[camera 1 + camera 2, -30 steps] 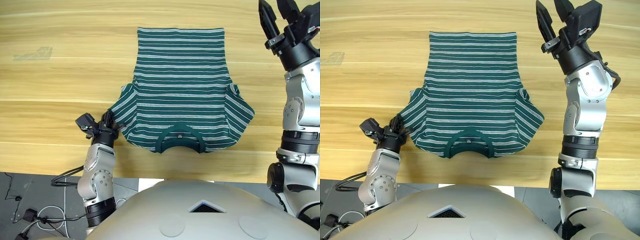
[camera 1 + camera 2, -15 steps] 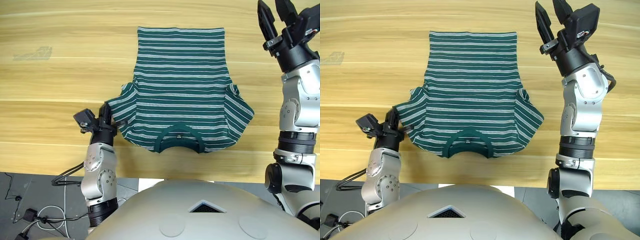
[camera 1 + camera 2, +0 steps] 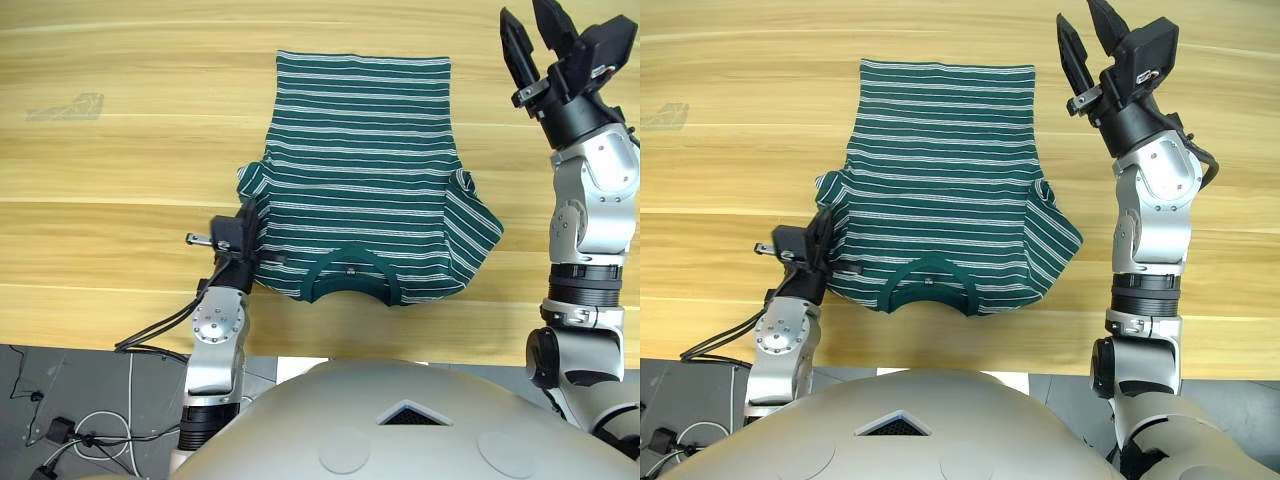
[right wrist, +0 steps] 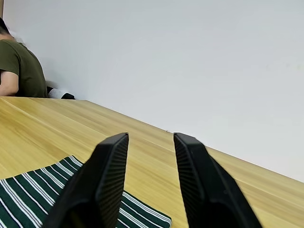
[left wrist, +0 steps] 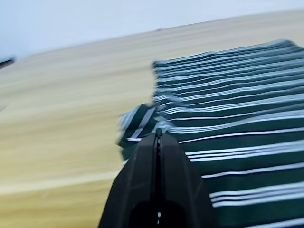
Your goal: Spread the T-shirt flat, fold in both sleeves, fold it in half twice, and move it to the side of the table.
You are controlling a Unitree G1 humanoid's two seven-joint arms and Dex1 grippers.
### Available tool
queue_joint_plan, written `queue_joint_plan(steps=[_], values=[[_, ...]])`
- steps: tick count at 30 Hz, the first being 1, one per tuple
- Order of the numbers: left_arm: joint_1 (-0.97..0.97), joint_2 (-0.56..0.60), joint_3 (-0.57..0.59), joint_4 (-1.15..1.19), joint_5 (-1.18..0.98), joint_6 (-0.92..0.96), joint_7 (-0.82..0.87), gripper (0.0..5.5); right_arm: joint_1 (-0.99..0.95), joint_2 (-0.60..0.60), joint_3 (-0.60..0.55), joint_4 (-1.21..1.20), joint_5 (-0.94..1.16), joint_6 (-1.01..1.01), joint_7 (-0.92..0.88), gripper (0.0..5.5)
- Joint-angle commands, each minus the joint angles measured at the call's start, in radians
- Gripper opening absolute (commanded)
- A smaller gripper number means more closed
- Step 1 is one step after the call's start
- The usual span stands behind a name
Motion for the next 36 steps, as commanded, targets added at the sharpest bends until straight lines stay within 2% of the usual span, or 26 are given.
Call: queue_joint_plan(steps=[1,8,13,20,22,27,32,34,36], values=[[-0.002,0.028,-0.029,-0.003,0.031,-0.066,-0.032,0.02,0.005,0.007,0.012,0.032,-0.024,-0.024,-0.004,1.76],[-0.003,0.071,-0.106,-0.007,0.107,-0.126,-0.079,0.02,0.013,0.015,0.025,0.057,-0.040,-0.048,-0.006,1.76],[-0.063,0.178,-0.271,0.172,0.407,-0.144,-0.095,0.02,0.017,0.020,0.023,0.056,-0.041,-0.050,-0.006,1.76],[-0.113,0.219,-0.326,0.230,0.578,-0.161,-0.031,0.02,0.040,0.016,0.020,0.043,-0.038,-0.057,0.002,1.76],[-0.114,0.220,-0.322,0.219,0.584,-0.164,-0.016,0.37,0.049,0.016,0.019,0.041,-0.036,-0.058,0.004,1.76],[-0.071,0.237,-0.343,0.114,0.469,-0.166,-0.134,1.10,0.055,0.015,0.017,0.045,-0.034,-0.057,0.007,1.76],[0.025,0.361,-0.378,-0.069,0.262,-0.149,-0.373,1.80,0.053,0.011,0.014,0.052,-0.026,-0.050,0.017,1.76],[0.079,0.438,-0.321,-0.170,0.127,-0.140,-0.454,2.19,0.065,0.002,-0.001,0.043,0.000,-0.028,0.034,1.76],[0.114,0.476,-0.205,-0.231,0.012,-0.122,-0.469,2.53,0.083,-0.015,-0.030,0.035,0.033,-0.006,0.050,1.76]])
